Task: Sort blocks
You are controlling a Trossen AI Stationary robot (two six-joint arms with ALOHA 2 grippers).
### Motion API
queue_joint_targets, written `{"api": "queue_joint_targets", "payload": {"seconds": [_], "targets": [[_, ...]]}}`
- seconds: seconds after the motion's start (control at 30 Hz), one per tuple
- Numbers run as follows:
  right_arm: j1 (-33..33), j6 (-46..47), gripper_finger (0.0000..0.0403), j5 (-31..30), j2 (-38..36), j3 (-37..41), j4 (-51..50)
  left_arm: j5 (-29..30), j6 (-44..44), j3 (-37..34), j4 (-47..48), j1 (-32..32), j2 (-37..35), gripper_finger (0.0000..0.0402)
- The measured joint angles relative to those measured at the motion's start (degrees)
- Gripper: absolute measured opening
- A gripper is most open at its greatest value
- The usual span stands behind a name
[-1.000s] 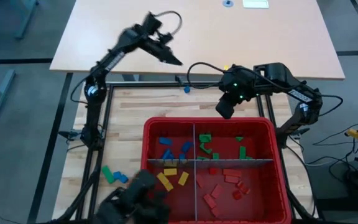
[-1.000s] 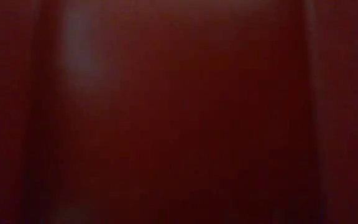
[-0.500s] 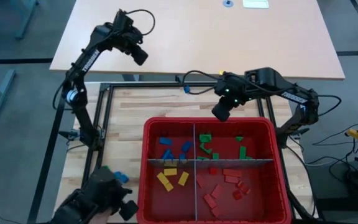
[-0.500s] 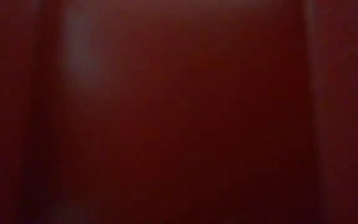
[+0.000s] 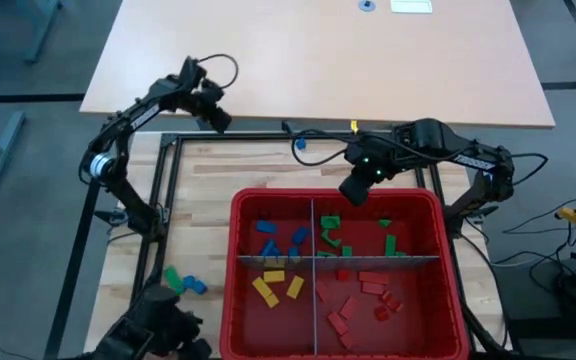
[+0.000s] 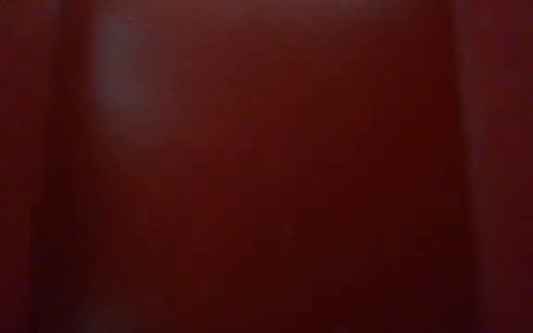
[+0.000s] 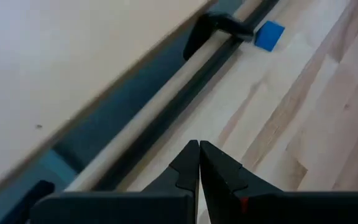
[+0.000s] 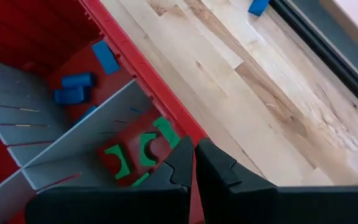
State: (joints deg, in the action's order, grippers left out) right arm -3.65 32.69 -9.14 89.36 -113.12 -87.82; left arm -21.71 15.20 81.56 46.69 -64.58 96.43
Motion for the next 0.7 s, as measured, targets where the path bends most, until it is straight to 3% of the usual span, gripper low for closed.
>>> {"api": "queue_joint_targets", "payload": {"seconds": [0.13,0.37,0.5,0.7], "targets": [[0.19,0.68,0.0,-1.81,0.0,0.04,0.07,-7.1,-3.84,-10.09,-7.16,-2.33,-4.39,0.0],[-0.51,0.21,0.0,-7.46,0.46,0.66,0.05,-9.62,-4.15,-21.01,-9.68,-1.35,-9.56,0.0],[0.85,2.04,0.0,-5.15,0.5,1.05,0.07,-13.91,-5.4,-24.99,-10.13,-0.03,-11.81,0.0],[9.18,5.72,0.0,-0.23,-0.13,1.07,-2.26,-13.97,-6.08,-28.89,-10.3,4.16,-17.46,0.0]]}}
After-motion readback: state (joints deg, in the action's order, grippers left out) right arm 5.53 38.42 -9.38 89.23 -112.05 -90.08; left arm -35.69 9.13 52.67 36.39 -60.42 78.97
